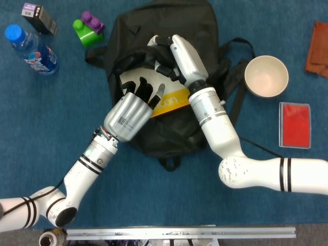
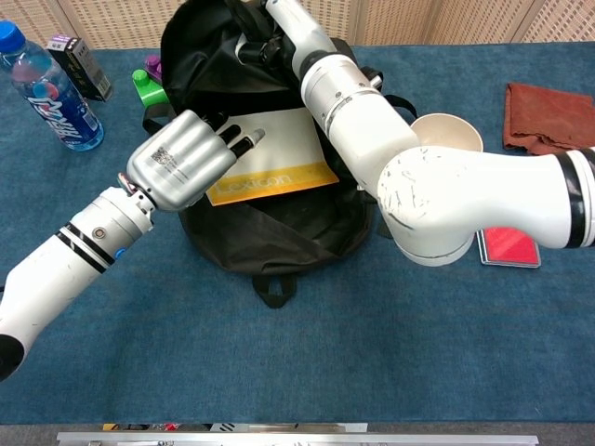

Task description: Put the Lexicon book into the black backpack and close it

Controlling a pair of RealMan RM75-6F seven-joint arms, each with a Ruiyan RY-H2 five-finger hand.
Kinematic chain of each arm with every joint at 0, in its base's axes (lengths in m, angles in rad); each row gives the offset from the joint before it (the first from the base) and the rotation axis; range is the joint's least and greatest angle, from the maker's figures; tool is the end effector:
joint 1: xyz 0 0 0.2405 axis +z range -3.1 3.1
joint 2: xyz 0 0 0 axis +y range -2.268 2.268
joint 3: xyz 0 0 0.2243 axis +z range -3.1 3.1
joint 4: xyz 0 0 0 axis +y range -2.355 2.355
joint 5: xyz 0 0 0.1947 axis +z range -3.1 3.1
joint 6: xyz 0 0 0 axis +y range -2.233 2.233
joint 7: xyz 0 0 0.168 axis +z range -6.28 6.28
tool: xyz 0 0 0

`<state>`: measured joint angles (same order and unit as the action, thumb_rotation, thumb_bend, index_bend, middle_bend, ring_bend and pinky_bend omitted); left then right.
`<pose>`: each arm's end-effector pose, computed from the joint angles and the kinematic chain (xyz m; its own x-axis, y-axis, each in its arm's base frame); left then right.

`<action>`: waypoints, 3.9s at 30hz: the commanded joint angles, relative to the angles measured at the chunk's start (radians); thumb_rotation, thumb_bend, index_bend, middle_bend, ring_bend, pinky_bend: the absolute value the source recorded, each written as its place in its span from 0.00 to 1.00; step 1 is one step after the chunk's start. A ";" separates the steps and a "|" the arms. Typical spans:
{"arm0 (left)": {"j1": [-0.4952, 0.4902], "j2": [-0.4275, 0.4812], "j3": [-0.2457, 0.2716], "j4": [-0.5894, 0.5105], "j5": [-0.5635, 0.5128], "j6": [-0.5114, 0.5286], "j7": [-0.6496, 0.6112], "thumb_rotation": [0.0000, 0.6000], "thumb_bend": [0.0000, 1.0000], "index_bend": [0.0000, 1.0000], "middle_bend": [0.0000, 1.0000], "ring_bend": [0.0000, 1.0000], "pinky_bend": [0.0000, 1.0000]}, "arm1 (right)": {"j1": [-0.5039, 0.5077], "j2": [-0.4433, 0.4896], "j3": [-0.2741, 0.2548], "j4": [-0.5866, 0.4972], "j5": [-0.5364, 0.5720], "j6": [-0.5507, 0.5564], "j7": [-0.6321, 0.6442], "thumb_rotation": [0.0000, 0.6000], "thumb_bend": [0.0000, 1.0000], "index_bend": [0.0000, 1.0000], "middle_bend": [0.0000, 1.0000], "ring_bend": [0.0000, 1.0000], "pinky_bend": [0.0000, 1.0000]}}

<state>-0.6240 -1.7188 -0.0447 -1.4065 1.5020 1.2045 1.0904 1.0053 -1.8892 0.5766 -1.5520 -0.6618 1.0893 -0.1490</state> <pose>-0.0952 0.2749 -0.0401 0.8378 -0.3404 0.4269 0.2393 -0.4739 -0.8475 0.0423 -0.3515 -0.0359 -0.4130 -0.3776 0.8287 -0.8769 -0.0808 -0.4738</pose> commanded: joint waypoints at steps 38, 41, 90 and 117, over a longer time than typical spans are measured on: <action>-0.044 -0.139 -0.035 0.013 -0.014 -0.049 0.071 1.00 0.08 0.13 0.32 0.24 0.45 | -0.003 -0.008 -0.008 0.004 -0.001 -0.003 0.012 1.00 0.97 0.69 0.63 0.63 0.87; -0.051 -0.147 -0.043 0.021 -0.017 -0.052 0.069 1.00 0.08 0.13 0.32 0.24 0.45 | -0.001 -0.011 -0.008 0.005 0.002 -0.005 0.012 1.00 0.97 0.69 0.63 0.63 0.87; 0.229 0.277 -0.035 -0.191 -0.162 0.181 -0.223 1.00 0.08 0.13 0.32 0.24 0.45 | -0.057 0.089 -0.094 -0.061 -0.009 -0.085 -0.010 1.00 0.81 0.60 0.55 0.51 0.70; 0.299 0.375 -0.071 -0.184 -0.232 0.229 -0.357 1.00 0.08 0.13 0.32 0.24 0.45 | -0.016 0.348 -0.271 -0.241 0.071 -0.291 -0.097 1.00 0.00 0.00 0.03 0.00 0.04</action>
<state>-0.3261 -1.3450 -0.1149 -1.5913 1.2709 1.4332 0.7347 0.9898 -1.5433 0.3088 -1.7900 -0.5872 0.7979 -0.2490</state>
